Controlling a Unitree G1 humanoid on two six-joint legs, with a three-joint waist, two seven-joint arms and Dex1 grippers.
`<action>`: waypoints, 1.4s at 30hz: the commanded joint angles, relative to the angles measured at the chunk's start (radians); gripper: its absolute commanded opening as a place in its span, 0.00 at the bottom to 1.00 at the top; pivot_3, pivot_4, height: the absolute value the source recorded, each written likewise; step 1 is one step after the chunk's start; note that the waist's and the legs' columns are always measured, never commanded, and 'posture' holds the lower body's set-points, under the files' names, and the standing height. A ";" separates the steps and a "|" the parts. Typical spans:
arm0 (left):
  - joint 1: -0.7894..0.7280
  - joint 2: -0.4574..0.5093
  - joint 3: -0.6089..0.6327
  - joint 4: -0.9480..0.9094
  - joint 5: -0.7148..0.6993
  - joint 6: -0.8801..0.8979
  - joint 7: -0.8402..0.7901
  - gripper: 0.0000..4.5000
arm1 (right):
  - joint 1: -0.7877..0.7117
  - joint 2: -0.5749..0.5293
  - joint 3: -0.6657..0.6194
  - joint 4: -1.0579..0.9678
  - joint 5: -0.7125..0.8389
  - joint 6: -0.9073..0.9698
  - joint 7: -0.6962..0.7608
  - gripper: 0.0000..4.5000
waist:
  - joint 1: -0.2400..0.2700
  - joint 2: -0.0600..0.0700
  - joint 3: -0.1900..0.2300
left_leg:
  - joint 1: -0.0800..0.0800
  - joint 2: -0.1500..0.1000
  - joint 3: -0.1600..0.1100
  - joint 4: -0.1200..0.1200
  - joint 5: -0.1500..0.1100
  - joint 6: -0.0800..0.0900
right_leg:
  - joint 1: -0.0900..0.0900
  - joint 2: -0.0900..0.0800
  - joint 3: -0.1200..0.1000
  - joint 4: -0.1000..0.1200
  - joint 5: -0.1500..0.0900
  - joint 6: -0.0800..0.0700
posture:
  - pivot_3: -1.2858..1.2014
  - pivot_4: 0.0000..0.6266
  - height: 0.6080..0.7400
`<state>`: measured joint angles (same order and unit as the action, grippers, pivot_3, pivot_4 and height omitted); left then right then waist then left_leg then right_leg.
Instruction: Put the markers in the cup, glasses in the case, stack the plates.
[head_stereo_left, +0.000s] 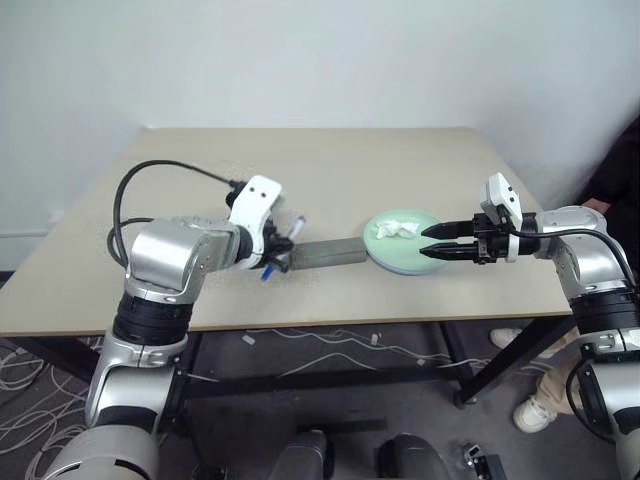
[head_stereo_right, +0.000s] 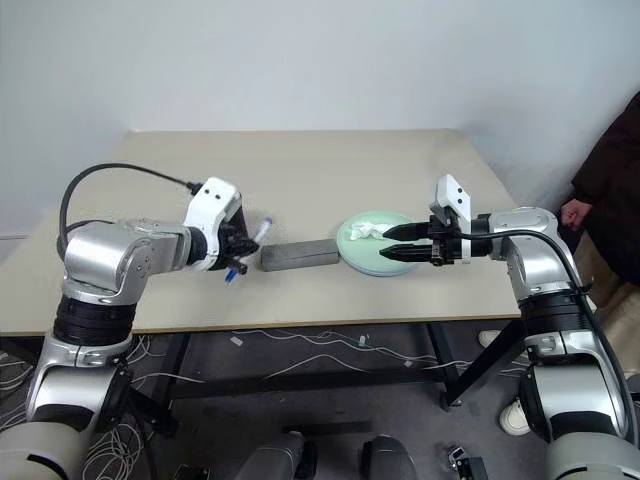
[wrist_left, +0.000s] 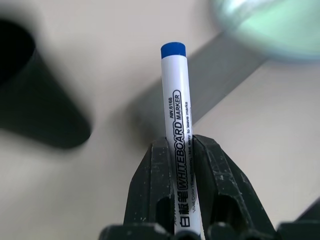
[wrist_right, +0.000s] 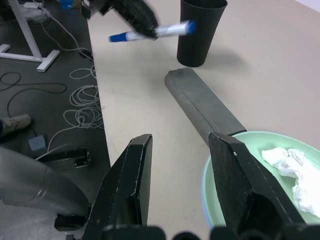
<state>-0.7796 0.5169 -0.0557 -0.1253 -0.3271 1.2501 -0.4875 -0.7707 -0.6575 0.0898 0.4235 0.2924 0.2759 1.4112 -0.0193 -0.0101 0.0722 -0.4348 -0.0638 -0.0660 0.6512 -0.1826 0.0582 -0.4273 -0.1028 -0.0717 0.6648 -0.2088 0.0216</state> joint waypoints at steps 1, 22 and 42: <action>-0.048 -0.042 0.097 0.054 0.056 -0.284 0.082 0.10 | -0.014 -0.005 -0.023 -0.018 0.007 -0.012 -0.006 0.43 | 0.000 0.000 0.000 | 0.000 0.000 0.000 -0.001 0.000 0.000 | 0.000 0.000 0.000 -0.002 0.001 -0.001 | 0.52 0.00 0.66; -0.196 -0.142 0.224 0.883 0.263 -1.254 0.448 0.10 | -0.013 0.001 -0.023 -0.029 0.014 0.001 -0.012 0.43 | 0.029 0.000 -0.001 | 0.003 -0.002 0.004 0.000 0.000 0.005 | 0.003 0.001 0.000 -0.004 0.003 0.002 | 0.52 0.00 0.66; -0.238 -0.182 0.185 0.847 0.259 -1.272 0.349 0.10 | -0.008 0.004 -0.024 -0.034 0.015 0.002 -0.018 0.43 | 0.032 -0.001 -0.001 | 0.002 -0.002 0.005 0.003 0.000 0.007 | 0.003 0.001 0.001 -0.004 0.004 0.004 | 0.52 0.00 0.66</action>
<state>-0.9870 0.3367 0.1364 0.7603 -0.0738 -0.0203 -0.1319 -0.7697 -0.6486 0.0900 0.4177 0.2936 0.2814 1.3953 0.0128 -0.0106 0.0711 -0.4323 -0.0660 -0.0605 0.6542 -0.1829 0.0647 -0.4243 -0.1017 -0.0711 0.6605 -0.2044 0.0253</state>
